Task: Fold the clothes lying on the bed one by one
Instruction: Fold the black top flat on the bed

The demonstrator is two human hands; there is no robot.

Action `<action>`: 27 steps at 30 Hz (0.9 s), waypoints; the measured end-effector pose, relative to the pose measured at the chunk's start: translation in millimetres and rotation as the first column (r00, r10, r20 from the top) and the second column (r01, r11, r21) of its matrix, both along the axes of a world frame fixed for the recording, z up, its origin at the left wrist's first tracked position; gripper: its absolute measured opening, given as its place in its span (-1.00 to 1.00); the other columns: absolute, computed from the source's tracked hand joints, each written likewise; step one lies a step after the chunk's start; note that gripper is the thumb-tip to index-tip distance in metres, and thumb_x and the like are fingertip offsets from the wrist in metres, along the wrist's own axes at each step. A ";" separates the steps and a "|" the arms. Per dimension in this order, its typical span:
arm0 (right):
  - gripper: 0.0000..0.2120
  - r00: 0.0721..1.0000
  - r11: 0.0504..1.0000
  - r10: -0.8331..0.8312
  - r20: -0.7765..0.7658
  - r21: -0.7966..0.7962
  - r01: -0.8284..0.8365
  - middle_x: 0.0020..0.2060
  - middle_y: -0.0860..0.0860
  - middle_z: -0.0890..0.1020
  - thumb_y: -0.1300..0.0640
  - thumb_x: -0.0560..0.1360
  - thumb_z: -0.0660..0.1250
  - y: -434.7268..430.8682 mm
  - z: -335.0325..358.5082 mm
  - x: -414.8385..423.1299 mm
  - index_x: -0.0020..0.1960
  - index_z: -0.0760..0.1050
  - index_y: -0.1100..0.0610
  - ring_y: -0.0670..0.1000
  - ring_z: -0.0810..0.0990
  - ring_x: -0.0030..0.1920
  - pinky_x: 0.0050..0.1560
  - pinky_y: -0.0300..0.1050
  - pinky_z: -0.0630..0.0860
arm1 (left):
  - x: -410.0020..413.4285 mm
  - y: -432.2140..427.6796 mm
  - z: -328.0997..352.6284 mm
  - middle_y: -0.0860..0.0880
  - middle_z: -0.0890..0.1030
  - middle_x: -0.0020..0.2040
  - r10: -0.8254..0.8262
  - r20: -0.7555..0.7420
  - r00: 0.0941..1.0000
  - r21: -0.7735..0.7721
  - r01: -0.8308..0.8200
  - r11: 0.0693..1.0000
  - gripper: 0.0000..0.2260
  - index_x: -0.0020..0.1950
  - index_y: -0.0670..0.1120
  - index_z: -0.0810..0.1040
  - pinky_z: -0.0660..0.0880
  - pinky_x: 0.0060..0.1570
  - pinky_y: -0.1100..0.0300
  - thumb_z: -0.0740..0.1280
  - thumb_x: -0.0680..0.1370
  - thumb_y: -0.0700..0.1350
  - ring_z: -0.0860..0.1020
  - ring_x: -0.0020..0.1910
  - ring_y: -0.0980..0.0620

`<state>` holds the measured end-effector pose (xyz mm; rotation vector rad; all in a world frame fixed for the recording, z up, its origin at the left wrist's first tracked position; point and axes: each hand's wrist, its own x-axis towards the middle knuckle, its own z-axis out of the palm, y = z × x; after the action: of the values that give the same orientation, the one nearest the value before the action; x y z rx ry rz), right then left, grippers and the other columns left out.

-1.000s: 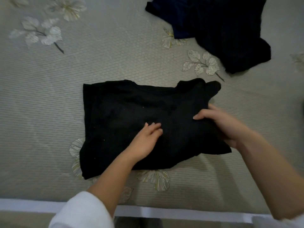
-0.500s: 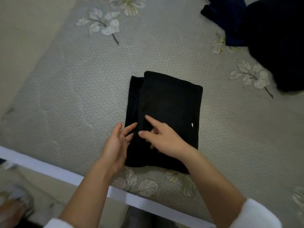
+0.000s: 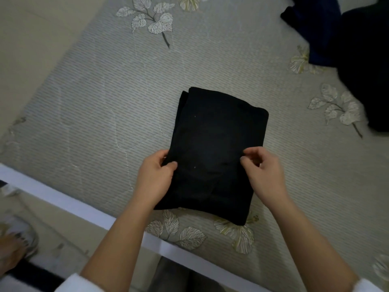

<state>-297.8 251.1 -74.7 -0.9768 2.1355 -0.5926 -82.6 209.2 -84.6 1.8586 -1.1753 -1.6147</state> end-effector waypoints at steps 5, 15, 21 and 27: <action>-0.27 0.980 0.994 0.079 -0.183 0.085 -0.064 0.37 0.01 0.26 -0.10 0.42 0.42 12.0 -13.9 9.9 0.48 0.20 0.06 0.02 0.23 0.39 0.42 0.07 0.24 | 3.4 9.3 -12.7 -0.03 0.46 0.22 -0.148 0.442 0.885 -0.087 0.207 0.974 -0.62 0.35 -0.01 0.44 0.33 0.25 0.14 0.30 0.54 -0.02 0.42 0.23 -0.01; -0.80 0.844 0.919 -0.374 0.384 0.278 0.281 -0.10 0.11 0.70 0.25 0.42 0.43 28.1 -16.9 -26.6 0.03 0.57 0.23 0.01 0.69 -0.15 -0.13 -0.13 0.60 | 13.8 9.9 4.7 0.03 0.60 -0.02 -0.279 0.169 0.945 0.235 0.236 0.943 -0.46 0.34 0.02 0.42 0.49 -0.12 0.18 0.36 0.35 -0.05 0.58 -0.07 0.06; -0.76 0.845 0.766 -0.249 0.474 0.630 -0.127 -0.29 0.29 0.68 0.19 0.56 0.27 44.3 3.4 -10.1 -0.07 0.52 0.41 0.13 0.66 -0.39 -0.35 -0.09 0.59 | 22.0 -27.6 13.5 0.01 0.60 -0.03 -0.135 0.543 0.829 -0.176 0.269 0.947 -0.66 0.22 0.03 0.49 0.45 -0.10 0.11 0.38 0.45 -0.06 0.54 -0.18 0.10; -0.71 0.810 0.847 -0.077 0.581 0.467 -0.255 -0.33 0.15 0.64 0.14 0.62 0.19 53.8 5.6 31.8 -0.20 0.53 0.22 -0.01 0.59 -0.39 -0.37 -0.20 0.51 | 5.9 -15.8 9.7 -0.10 0.25 0.46 0.089 0.471 0.878 -0.428 0.139 0.893 -0.41 0.52 -0.10 0.13 0.12 0.43 0.08 0.28 0.58 0.02 0.20 0.43 -0.03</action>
<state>-266.0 304.9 -69.1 -0.4901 1.5432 -0.1831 -76.7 193.3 -74.9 1.9682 -1.6191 -0.7838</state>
